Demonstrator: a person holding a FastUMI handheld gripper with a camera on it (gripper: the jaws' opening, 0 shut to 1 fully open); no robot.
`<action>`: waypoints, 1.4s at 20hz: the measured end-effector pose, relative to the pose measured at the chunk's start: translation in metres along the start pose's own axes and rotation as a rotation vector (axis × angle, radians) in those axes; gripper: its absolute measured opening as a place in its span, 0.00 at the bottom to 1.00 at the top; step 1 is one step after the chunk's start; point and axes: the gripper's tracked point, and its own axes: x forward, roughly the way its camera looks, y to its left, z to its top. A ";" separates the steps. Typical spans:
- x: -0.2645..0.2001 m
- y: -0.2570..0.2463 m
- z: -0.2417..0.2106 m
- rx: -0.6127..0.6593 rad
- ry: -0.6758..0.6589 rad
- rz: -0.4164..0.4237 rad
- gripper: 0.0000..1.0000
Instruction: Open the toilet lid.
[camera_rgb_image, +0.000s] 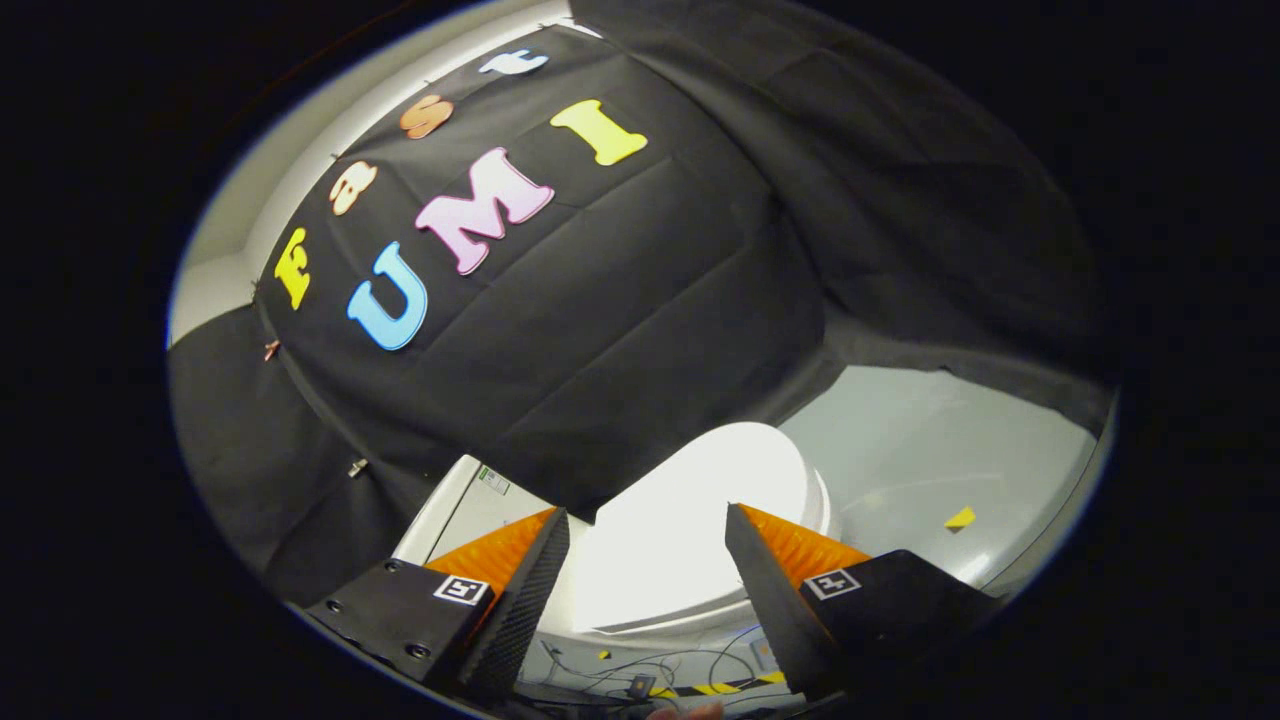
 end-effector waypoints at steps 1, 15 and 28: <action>0.006 -0.011 -0.006 0.022 0.018 -0.007 0.98; 0.062 -0.141 -0.118 0.285 0.326 -0.106 0.98; 0.099 -0.161 -0.161 0.417 0.436 -0.093 0.67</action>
